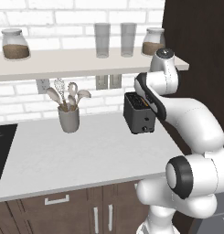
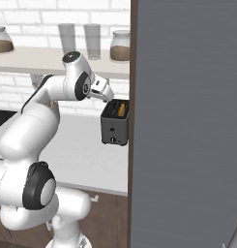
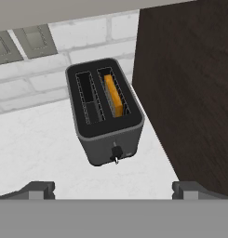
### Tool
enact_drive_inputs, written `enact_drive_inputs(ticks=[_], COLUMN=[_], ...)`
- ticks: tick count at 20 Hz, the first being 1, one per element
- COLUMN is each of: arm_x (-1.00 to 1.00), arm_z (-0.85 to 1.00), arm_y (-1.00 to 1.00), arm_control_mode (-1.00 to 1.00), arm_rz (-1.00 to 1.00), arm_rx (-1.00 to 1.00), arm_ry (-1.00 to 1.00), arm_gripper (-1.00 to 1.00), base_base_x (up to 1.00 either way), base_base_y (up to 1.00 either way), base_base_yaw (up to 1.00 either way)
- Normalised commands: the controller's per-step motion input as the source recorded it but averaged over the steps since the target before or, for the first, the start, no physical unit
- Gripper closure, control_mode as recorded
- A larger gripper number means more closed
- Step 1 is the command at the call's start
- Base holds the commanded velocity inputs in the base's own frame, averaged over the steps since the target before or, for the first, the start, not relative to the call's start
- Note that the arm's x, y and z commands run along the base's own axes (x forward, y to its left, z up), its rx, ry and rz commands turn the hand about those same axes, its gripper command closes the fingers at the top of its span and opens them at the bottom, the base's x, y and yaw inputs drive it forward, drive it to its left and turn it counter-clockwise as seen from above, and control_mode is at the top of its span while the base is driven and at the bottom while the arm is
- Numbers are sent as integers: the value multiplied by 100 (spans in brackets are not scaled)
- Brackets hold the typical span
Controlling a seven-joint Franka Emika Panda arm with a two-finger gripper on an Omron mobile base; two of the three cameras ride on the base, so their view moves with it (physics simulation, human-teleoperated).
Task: Start the toaster. Once the lever pops up, take the bread to the plate on the dining counter.
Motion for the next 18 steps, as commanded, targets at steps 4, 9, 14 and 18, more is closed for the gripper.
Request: enact_drive_inputs(ticks=[4,9,14,18], arm_x=[0,0,0,0], arm_z=[0,0,0,0], arm_y=[0,0,0,0], arm_control_mode=[-100,-100,-100,-100], arm_rz=[0,0,0,0], arm_rx=[0,0,0,0], arm_ry=[0,0,0,0], arm_gripper=[-100,-100,-100,-100], base_base_x=[0,0,0,0], base_base_y=[0,0,0,0], base_base_yaw=[0,0,0,0])
